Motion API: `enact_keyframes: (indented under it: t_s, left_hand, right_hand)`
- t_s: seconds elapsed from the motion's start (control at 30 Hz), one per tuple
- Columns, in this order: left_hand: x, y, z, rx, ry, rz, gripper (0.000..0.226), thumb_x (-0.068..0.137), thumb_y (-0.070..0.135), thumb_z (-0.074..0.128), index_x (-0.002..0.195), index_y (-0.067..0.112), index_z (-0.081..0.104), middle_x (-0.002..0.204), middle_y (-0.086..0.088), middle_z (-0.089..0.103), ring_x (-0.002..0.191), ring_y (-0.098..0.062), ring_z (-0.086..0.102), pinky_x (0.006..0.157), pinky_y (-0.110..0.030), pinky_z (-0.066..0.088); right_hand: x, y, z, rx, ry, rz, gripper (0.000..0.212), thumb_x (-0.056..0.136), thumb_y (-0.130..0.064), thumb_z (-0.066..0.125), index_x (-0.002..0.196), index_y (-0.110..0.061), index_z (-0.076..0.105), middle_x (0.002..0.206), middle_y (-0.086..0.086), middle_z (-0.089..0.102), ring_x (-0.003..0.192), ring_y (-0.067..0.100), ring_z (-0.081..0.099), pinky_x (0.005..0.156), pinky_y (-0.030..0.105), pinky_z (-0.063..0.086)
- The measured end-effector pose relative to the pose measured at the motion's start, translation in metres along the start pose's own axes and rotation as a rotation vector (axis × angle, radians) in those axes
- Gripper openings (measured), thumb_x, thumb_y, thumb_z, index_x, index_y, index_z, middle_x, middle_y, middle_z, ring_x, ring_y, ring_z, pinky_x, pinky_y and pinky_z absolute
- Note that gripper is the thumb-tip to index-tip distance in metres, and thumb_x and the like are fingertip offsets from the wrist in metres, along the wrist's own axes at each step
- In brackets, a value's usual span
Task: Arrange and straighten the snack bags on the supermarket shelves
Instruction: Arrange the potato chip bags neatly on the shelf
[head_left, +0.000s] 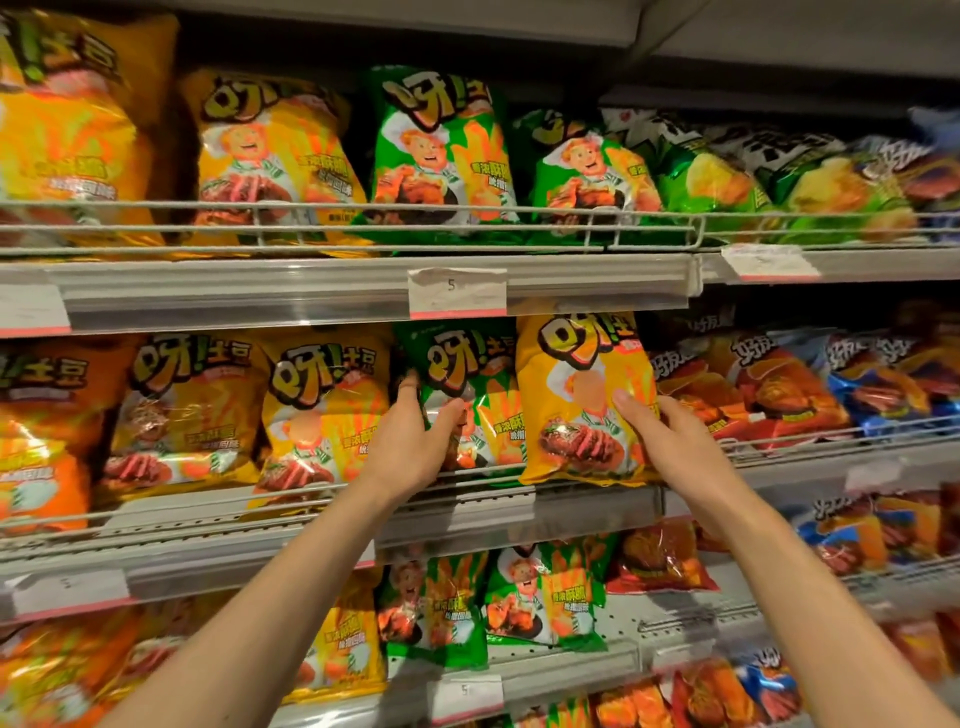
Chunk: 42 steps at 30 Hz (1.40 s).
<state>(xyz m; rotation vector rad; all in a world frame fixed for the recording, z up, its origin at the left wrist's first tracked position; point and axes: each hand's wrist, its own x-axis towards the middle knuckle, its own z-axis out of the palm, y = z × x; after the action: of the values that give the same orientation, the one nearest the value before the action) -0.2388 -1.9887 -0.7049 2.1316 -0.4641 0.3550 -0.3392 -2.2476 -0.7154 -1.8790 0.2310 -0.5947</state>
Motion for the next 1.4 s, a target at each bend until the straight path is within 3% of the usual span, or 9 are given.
enact_keyframes:
  t_s: [0.17,0.3,0.5,0.67,0.77,0.9,1.1,1.23,1.4]
  left_hand:
    - [-0.022,-0.004,-0.016,-0.039,0.16,0.207,0.046,0.103,0.035,0.057,0.146,0.021,0.046,0.146,0.0,0.051,0.13,-0.007,0.048,0.105,-0.026,0.046]
    - [-0.035,0.003,-0.029,-0.26,0.065,0.108,0.032,0.101,0.042,0.058,0.13,0.029,0.058,0.121,0.013,0.065,0.112,-0.005,0.063,0.098,-0.038,0.056]
    - [-0.057,-0.001,-0.049,-0.279,-0.023,0.07,0.071,0.085,0.08,0.05,0.146,0.044,0.043,0.136,0.016,0.056,0.111,-0.001,0.062,0.096,-0.037,0.055]
    - [-0.068,-0.019,-0.078,-0.219,0.052,-0.005,0.102,0.065,0.092,0.057,0.152,0.047,0.031,0.143,0.015,0.052,0.118,-0.01,0.061,0.101,-0.043,0.053]
    - [-0.073,-0.036,-0.098,-0.27,0.119,-0.025,0.101,0.066,0.083,0.07,0.151,0.043,0.034,0.128,0.024,0.055,0.115,0.002,0.059,0.099,-0.036,0.054]
    - [-0.077,-0.064,-0.124,-0.28,0.206,-0.021,0.073,0.088,0.05,0.072,0.151,0.039,0.038,0.127,0.026,0.055,0.117,0.012,0.055,0.102,-0.03,0.053]
    - [-0.078,-0.108,-0.178,-0.27,0.303,-0.094,0.08,0.079,0.068,0.072,0.149,0.043,0.043,0.14,0.007,0.059,0.124,-0.014,0.061,0.105,-0.048,0.052]
    - [-0.07,-0.135,-0.215,-0.149,0.366,-0.141,0.089,0.078,0.075,0.068,0.154,0.038,0.038,0.151,0.001,0.05,0.128,-0.021,0.058,0.106,-0.05,0.051]
    - [-0.056,-0.148,-0.228,0.077,0.391,-0.093,0.073,0.098,0.054,0.057,0.159,0.021,0.031,0.158,0.004,0.043,0.14,-0.018,0.045,0.113,-0.033,0.035]
  right_hand:
    - [-0.024,-0.021,0.009,-0.068,0.051,-0.09,0.052,0.087,-0.065,0.061,0.12,-0.025,0.065,0.107,-0.013,0.071,0.102,0.011,0.067,0.092,0.039,0.053]
    - [-0.033,-0.034,0.025,-0.109,0.025,-0.115,0.059,0.083,-0.074,0.06,0.12,-0.028,0.066,0.113,-0.012,0.071,0.105,0.011,0.066,0.097,0.043,0.052]
    - [-0.041,-0.052,0.079,-0.083,-0.058,-0.142,0.076,0.074,-0.086,0.056,0.13,-0.034,0.057,0.128,-0.012,0.064,0.117,0.012,0.062,0.099,0.045,0.053]
    - [-0.049,-0.07,0.127,-0.071,-0.162,-0.154,0.05,0.089,-0.069,0.057,0.125,-0.033,0.057,0.114,-0.015,0.067,0.097,0.004,0.066,0.088,0.035,0.057]
    - [-0.052,-0.078,0.149,-0.114,-0.267,-0.183,0.027,0.097,-0.063,0.049,0.112,-0.041,0.054,0.105,-0.029,0.059,0.089,-0.01,0.057,0.077,0.014,0.046]
    - [-0.053,-0.085,0.177,-0.172,-0.286,-0.299,0.058,0.098,-0.068,0.038,0.139,-0.032,0.056,0.134,-0.013,0.061,0.121,0.006,0.056,0.104,0.034,0.046]
    - [-0.049,-0.078,0.212,-0.432,-0.203,-0.472,0.05,0.103,-0.052,0.045,0.145,-0.026,0.051,0.16,-0.001,0.035,0.149,0.018,0.027,0.119,0.035,0.023]
    - [-0.042,-0.069,0.236,-0.531,-0.176,-0.49,0.062,0.101,-0.056,0.044,0.154,-0.024,0.037,0.168,0.005,0.017,0.155,0.022,0.013,0.123,0.039,0.018]
    - [-0.041,-0.061,0.25,-0.627,-0.08,-0.532,0.066,0.101,-0.061,0.041,0.154,-0.022,0.036,0.165,0.006,0.025,0.151,0.024,0.025,0.116,0.041,0.033]
